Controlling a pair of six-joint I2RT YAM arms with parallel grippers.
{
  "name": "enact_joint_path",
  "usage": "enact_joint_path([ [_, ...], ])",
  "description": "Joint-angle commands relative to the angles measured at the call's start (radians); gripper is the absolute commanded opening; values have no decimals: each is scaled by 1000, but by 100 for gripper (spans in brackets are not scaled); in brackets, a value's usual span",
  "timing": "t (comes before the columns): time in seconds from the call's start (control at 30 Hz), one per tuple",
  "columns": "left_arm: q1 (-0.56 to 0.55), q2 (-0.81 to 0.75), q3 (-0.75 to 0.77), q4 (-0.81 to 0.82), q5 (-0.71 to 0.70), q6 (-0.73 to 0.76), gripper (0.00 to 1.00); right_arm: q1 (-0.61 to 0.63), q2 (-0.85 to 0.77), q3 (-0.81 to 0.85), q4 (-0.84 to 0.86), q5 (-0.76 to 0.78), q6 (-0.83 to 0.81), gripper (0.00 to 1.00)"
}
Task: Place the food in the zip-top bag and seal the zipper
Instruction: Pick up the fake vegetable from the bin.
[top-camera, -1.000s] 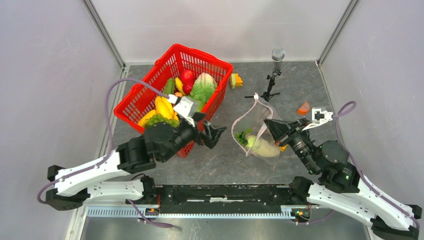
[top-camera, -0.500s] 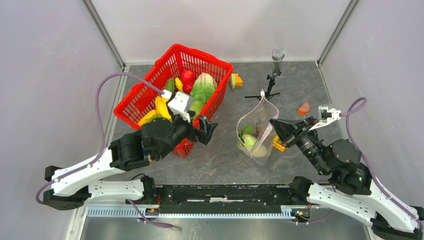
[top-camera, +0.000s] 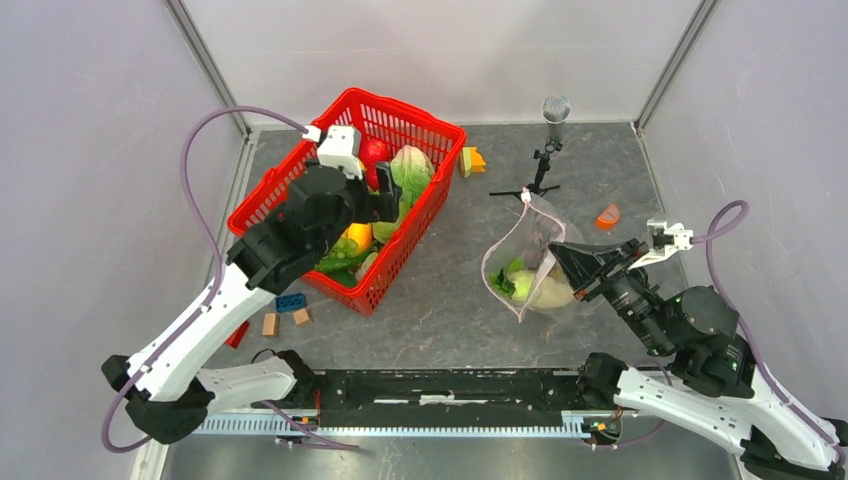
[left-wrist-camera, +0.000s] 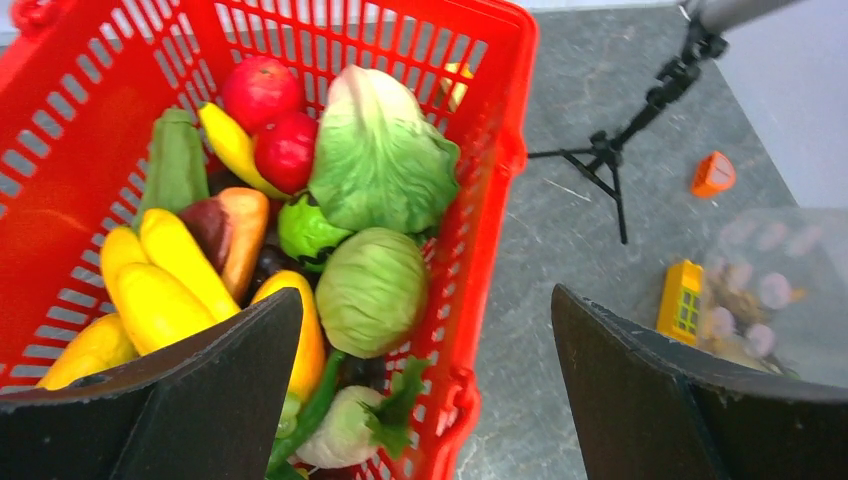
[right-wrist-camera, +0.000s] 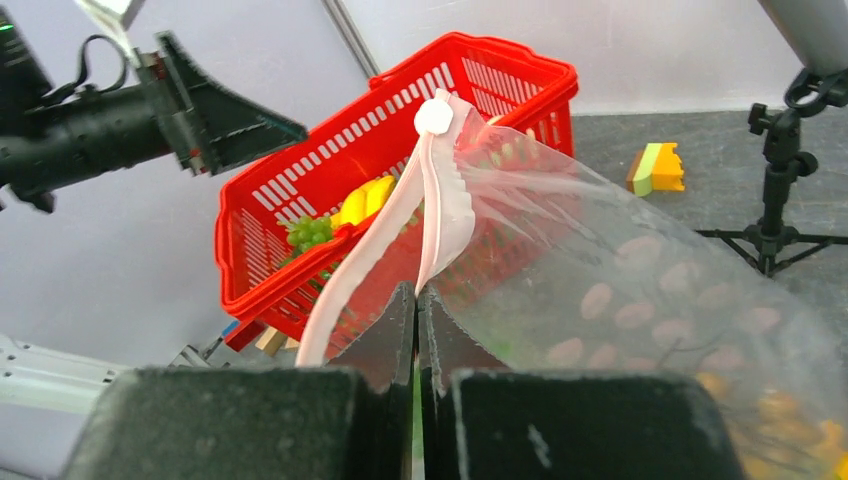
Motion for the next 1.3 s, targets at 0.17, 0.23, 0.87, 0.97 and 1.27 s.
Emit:
enact_joint_path([
  [0.17,315,155,19,65,232,26,100,0,-6,-9,7,-16,-8,1],
  [0.23,364,215,22,120,340,58,100,-1,-19,-26,-6,21,3,1],
  [0.87,463,694,195,4,689,234,91,-1,113,-33,-32,160,91,1],
  [0.97,464,724,231,-21,721,247,81,-1,141,-41,-5,154,104,1],
  [1.27,465,605,169,119,756,186,21,-1,155,-68,14,127,137,1],
])
